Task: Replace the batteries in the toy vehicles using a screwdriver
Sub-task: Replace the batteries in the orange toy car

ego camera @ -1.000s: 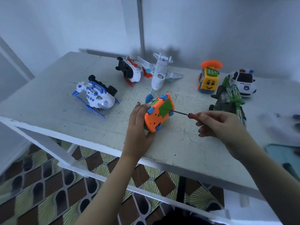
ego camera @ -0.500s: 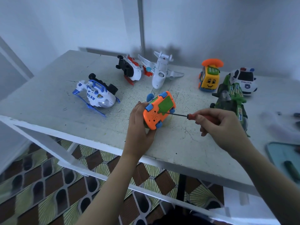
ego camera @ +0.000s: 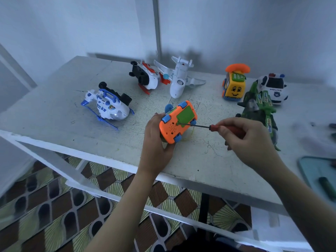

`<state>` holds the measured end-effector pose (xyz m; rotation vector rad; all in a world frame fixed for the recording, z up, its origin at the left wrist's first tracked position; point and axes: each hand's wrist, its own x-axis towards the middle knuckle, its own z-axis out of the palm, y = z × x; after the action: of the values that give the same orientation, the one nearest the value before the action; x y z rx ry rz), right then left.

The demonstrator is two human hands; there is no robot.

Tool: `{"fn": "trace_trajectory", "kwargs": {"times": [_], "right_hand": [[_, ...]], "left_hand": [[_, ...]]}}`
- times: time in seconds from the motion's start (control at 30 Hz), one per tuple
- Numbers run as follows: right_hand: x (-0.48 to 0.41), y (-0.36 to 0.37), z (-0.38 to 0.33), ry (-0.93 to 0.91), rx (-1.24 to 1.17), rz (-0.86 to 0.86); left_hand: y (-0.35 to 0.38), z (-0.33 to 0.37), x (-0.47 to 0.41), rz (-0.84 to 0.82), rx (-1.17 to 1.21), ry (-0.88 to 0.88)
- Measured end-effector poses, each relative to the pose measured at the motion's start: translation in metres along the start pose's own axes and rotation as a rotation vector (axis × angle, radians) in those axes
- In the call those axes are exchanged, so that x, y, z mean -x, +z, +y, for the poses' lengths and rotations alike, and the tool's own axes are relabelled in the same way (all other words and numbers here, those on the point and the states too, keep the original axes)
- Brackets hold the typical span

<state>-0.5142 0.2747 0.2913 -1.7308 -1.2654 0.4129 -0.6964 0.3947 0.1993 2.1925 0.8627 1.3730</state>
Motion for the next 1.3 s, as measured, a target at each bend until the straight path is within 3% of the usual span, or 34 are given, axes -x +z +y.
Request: {"fn": "trace_trajectory", "kwargs": {"times": [1.03,1.13,1.3], "right_hand": [[0.003,-0.004,0.004,-0.058,0.035,-0.022],[0.000,-0.011,-0.003,0.074,-0.084,-0.083],[-0.008,-0.016,-0.008,0.547,-0.359,-0.369]], "left_hand": [[0.000,0.002,-0.002,-0.007,0.069,-0.019],[0.000,0.002,-0.002,-0.014,0.066,-0.014],[-0.001,0.002,-0.001,-0.040,0.060,-0.003]]}}
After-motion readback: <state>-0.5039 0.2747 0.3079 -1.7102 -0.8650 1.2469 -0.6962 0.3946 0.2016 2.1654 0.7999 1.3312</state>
